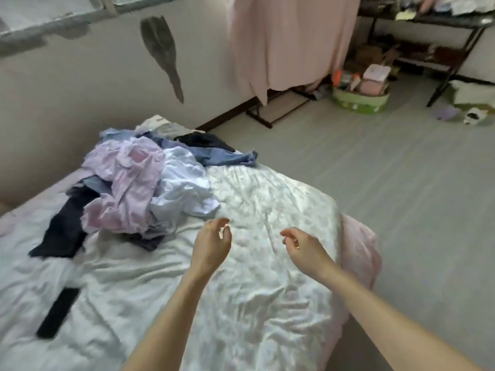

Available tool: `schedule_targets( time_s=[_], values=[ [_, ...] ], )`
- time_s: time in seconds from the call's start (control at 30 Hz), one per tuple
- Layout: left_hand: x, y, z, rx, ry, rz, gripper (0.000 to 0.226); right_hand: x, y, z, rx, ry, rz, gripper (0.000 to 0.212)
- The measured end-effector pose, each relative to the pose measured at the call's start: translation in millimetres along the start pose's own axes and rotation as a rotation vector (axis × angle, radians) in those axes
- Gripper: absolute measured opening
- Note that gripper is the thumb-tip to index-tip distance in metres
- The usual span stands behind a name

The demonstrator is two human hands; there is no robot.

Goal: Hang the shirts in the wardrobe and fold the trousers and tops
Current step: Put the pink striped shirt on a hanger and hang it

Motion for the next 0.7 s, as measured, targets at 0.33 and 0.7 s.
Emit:
schedule_targets(
  time_s=[0.33,0.7],
  values=[
    [218,-206,38,-0.108,-0.373,0.292,0.054,123,-169,-191,0.206,0.051,0.243,0.033],
    [378,-264,13,-0.406,-0.447,0.567,0.044,85,-231,-303,0.315,-0.008,0.199,0.036]
  ],
)
Point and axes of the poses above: each hand's wrist, its own y-axis away from the middle knuckle, its own z-axis out of the back of the hand, x = y × z, the point moved 7 cm from there along -y, towards the middle knuckle, and after that the axes turned 12 degrees about -x, right-handed, at the moved point
